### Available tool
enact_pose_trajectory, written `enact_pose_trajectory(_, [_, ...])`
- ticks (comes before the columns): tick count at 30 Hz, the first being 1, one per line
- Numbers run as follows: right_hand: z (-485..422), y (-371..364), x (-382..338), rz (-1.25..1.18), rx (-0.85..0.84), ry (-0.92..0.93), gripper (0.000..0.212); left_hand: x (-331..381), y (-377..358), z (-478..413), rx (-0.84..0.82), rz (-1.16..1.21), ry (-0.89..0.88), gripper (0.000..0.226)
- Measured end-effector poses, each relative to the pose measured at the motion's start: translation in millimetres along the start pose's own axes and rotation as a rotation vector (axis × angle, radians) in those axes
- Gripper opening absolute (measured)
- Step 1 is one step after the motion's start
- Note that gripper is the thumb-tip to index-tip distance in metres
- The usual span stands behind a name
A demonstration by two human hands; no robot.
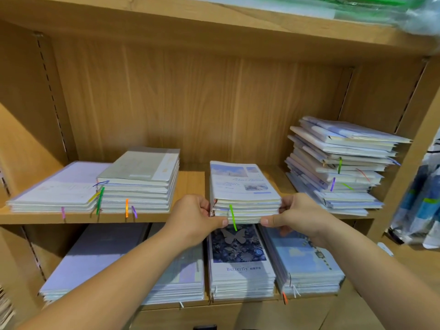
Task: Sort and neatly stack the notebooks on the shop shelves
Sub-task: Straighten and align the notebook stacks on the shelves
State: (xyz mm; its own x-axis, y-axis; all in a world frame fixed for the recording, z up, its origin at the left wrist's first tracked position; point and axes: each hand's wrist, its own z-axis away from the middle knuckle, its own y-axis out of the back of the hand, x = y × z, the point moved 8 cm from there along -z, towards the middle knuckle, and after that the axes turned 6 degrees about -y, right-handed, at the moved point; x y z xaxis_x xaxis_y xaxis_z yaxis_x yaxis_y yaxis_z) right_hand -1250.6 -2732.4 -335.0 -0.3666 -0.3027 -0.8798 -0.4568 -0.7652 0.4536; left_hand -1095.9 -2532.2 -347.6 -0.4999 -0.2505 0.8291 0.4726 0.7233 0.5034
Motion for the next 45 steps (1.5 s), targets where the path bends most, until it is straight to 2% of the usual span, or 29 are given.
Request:
enact_pose_trajectory(6, [-1, 1, -3, 0.105, 0.023, 0.053, 0.033, -2, 5, 2, -0.064, -0.072, -0.045, 0.034])
enact_pose_trajectory(11, [1, 4, -13, 0.442, 0.174, 0.154, 0.057, 12, 8, 10, -0.055, -0.374, -0.210, 0.032])
enact_pose_trajectory(14, [-1, 1, -14, 0.450, 0.192, 0.170, 0.054, 21, 1, 11, -0.075, -0.501, -0.280, 0.034])
enact_pose_trajectory(20, [-10, -7, -14, 0.266, 0.144, 0.130, 0.054, 13, 8, 11, -0.021, -0.382, -0.217, 0.017])
enact_pose_trajectory(23, [-14, -27, -23, 0.284, 0.083, 0.158, 0.030, -1, 26, 12, 0.035, -0.365, -0.154, 0.020])
enact_pose_trajectory(25, [-19, -39, -29, 0.299, 0.075, 0.163, 0.025, -7, 39, 12, 0.063, -0.368, -0.130, 0.022])
enact_pose_trajectory(30, [-27, -48, -41, 0.334, 0.086, 0.128, 0.027, -10, 45, 16, 0.069, -0.372, -0.124, 0.027])
enact_pose_trajectory(35, [-29, -47, -41, 0.329, 0.021, 0.091, 0.030, -9, 49, 12, 0.064, -0.398, -0.097, 0.036])
enact_pose_trajectory(40, [-31, -46, -37, 0.269, 0.052, 0.152, 0.028, -6, 43, 10, 0.084, -0.384, -0.112, 0.035])
enact_pose_trajectory(45, [-33, -46, -34, 0.334, 0.099, 0.173, 0.034, -10, 50, 11, 0.080, -0.422, -0.135, 0.036])
